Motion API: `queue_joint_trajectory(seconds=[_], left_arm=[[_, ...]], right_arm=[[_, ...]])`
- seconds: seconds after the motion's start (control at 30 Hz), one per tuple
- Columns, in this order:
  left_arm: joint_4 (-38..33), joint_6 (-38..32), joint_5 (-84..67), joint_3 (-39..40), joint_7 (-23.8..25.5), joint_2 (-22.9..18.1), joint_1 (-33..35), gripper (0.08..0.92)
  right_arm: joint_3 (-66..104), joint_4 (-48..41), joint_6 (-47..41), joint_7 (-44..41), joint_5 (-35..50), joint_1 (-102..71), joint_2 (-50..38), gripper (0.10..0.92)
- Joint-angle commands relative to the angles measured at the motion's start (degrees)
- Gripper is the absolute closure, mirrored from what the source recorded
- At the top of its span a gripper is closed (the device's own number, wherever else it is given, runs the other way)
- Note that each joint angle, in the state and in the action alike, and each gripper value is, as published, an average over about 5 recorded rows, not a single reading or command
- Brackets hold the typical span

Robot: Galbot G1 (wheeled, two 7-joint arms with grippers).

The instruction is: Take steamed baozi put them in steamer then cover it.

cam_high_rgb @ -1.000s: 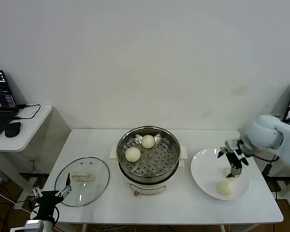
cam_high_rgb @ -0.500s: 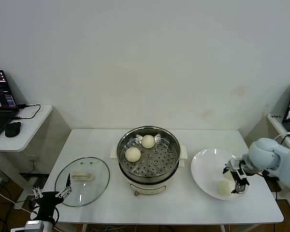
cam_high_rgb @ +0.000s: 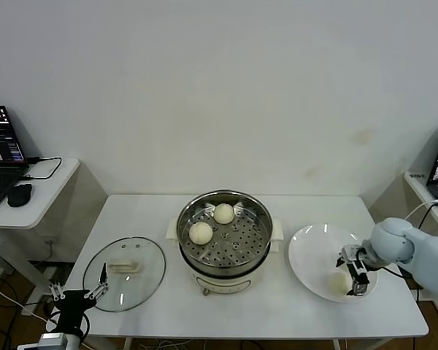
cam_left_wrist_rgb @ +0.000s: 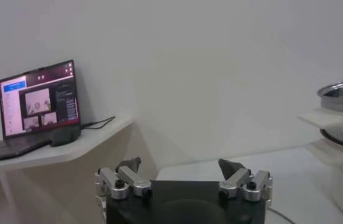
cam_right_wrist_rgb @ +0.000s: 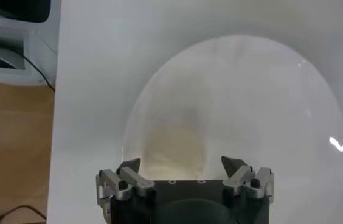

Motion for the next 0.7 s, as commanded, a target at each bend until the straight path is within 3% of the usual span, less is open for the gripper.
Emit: queue_joint_trajectory(seconds=[0.03, 0.47, 0.7], left_arm=[[0.0, 0.0, 0.04, -0.08, -0.01, -0.01, 0.0, 0.177], [-0.06, -0.12, 0.0, -0.46, -0.08, -0.15, 0.12, 0.177], [-0.05, -0.19, 0.0, -0.57, -0.08, -0.11, 0.16, 0.177]], right_arm=[[1.98, -1.94, -0.43, 0.31, -0.58, -2.56, 1.17, 0.259], [2.38, -1.56, -0.84, -1.35, -0.52, -1.99, 1.24, 0.435], [1.26, -0.48, -0.27, -3.28, 1.06, 4.22, 0.58, 0.456]])
